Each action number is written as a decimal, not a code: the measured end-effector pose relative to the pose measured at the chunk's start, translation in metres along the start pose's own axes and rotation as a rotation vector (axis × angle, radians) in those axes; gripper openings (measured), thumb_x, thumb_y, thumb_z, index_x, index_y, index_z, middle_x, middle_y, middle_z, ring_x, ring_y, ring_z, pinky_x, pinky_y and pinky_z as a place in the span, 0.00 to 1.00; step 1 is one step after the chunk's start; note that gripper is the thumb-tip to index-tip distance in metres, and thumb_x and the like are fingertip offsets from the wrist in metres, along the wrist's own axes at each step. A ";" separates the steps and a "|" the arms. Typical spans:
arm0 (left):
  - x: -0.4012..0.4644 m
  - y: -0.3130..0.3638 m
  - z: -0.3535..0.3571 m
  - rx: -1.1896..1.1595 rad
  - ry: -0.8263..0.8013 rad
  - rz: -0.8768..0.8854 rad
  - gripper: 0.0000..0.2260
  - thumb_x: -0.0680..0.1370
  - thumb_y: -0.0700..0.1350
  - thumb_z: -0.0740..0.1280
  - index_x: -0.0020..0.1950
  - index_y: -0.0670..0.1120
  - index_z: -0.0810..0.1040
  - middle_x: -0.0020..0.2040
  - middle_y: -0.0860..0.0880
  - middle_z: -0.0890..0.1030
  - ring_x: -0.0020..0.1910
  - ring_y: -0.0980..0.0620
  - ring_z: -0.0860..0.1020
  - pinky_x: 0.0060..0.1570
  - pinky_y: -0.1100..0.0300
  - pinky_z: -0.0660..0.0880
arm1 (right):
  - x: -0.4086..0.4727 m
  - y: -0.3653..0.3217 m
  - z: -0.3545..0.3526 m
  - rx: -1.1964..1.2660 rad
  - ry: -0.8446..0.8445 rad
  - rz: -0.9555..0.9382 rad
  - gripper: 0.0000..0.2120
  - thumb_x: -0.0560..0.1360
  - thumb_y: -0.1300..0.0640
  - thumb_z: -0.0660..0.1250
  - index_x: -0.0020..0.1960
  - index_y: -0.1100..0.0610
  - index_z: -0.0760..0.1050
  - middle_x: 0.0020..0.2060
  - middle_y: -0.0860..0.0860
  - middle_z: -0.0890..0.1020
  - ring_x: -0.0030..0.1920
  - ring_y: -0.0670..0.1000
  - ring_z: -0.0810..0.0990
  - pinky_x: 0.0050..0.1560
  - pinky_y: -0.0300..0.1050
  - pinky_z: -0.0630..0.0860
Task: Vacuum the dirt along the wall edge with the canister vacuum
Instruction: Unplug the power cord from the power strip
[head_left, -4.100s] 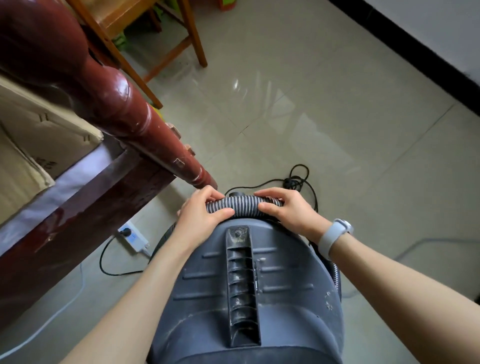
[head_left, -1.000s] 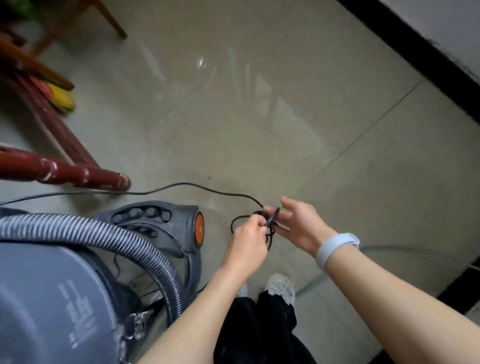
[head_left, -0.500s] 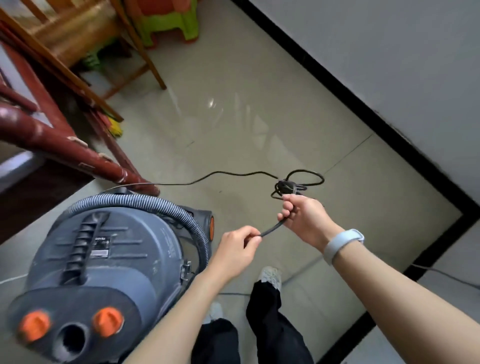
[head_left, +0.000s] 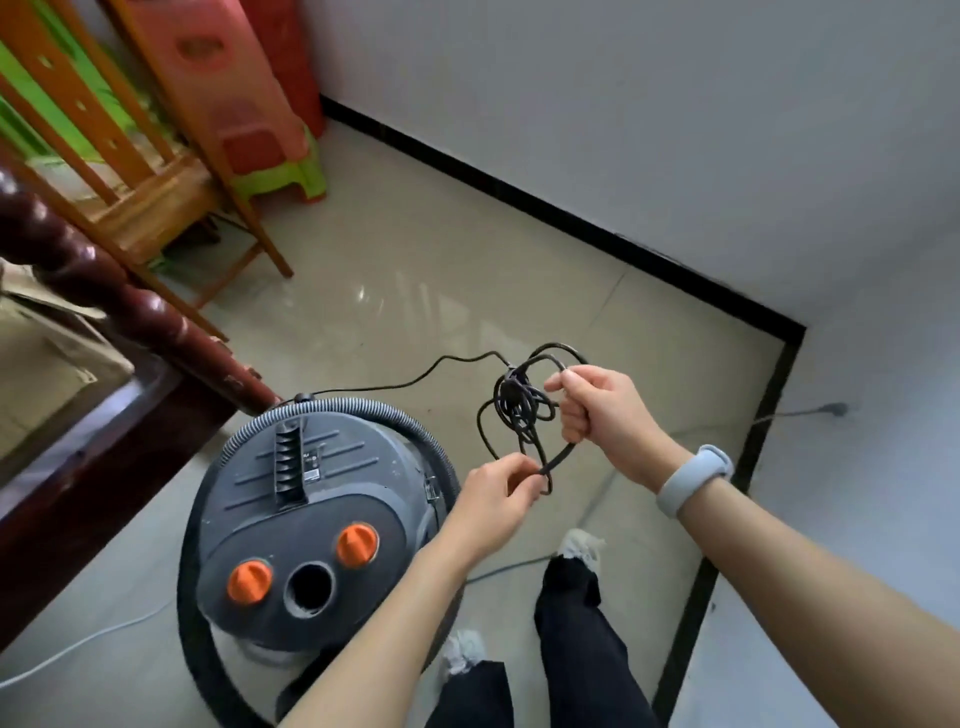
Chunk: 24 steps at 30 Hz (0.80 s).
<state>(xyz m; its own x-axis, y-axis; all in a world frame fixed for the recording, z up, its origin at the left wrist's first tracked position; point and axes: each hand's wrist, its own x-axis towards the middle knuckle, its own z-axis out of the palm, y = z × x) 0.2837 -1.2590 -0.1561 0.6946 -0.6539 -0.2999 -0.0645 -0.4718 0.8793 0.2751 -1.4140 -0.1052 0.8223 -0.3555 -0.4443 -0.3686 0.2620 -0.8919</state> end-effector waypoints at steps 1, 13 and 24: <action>-0.015 0.007 -0.002 -0.013 -0.008 0.034 0.09 0.79 0.42 0.65 0.40 0.53 0.75 0.29 0.59 0.75 0.31 0.62 0.71 0.37 0.66 0.69 | -0.018 -0.002 0.001 0.023 0.037 -0.010 0.14 0.81 0.64 0.53 0.41 0.61 0.72 0.20 0.44 0.63 0.20 0.43 0.59 0.22 0.34 0.60; -0.133 0.052 0.009 -0.193 -0.170 0.091 0.06 0.78 0.39 0.66 0.41 0.42 0.79 0.27 0.52 0.73 0.25 0.58 0.70 0.31 0.63 0.73 | -0.165 -0.010 -0.018 0.107 0.204 -0.097 0.13 0.82 0.61 0.53 0.44 0.62 0.72 0.21 0.44 0.60 0.20 0.41 0.57 0.21 0.33 0.54; -0.239 0.069 -0.033 -0.049 -0.099 0.221 0.05 0.77 0.42 0.68 0.42 0.44 0.81 0.28 0.53 0.74 0.24 0.60 0.69 0.27 0.70 0.66 | -0.255 0.005 0.020 0.353 0.248 -0.263 0.13 0.83 0.61 0.51 0.47 0.63 0.72 0.21 0.44 0.63 0.21 0.41 0.59 0.21 0.33 0.58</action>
<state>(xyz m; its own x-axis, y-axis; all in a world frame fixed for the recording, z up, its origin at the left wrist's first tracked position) 0.1367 -1.1155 -0.0115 0.5934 -0.7942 -0.1310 -0.1704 -0.2830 0.9439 0.0727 -1.3044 0.0054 0.7240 -0.6417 -0.2531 0.0418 0.4071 -0.9124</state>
